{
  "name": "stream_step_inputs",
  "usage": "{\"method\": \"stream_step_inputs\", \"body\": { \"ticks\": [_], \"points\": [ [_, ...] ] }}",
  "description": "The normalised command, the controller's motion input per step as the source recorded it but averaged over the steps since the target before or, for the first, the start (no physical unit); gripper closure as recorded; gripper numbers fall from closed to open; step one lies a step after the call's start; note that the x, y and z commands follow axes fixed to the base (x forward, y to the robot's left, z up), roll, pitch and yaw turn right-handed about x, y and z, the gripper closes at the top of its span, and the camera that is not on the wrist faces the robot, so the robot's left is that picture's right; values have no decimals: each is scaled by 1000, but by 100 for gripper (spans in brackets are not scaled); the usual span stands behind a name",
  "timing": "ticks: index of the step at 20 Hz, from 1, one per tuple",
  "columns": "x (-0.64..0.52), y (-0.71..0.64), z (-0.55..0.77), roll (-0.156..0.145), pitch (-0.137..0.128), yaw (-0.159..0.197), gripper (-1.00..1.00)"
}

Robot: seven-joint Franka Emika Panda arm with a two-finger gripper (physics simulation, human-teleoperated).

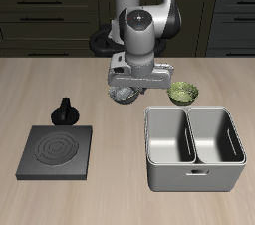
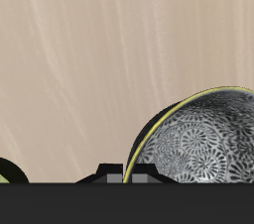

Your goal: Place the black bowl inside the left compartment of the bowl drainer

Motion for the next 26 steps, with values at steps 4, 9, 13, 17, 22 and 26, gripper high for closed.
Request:
{"method": "stream_step_inputs", "body": {
  "ticks": [4,9,13,17,22,26],
  "points": [
    [-107,-81,618,12,-92,69,100],
    [-173,-126,641,-13,-90,67,100],
    [-111,-60,470,-7,-50,56,100],
    [-174,-41,576,16,-80,29,100],
    [-201,26,543,26,-73,9,100],
    [-76,89,390,20,-29,-5,100]
  ]
}}
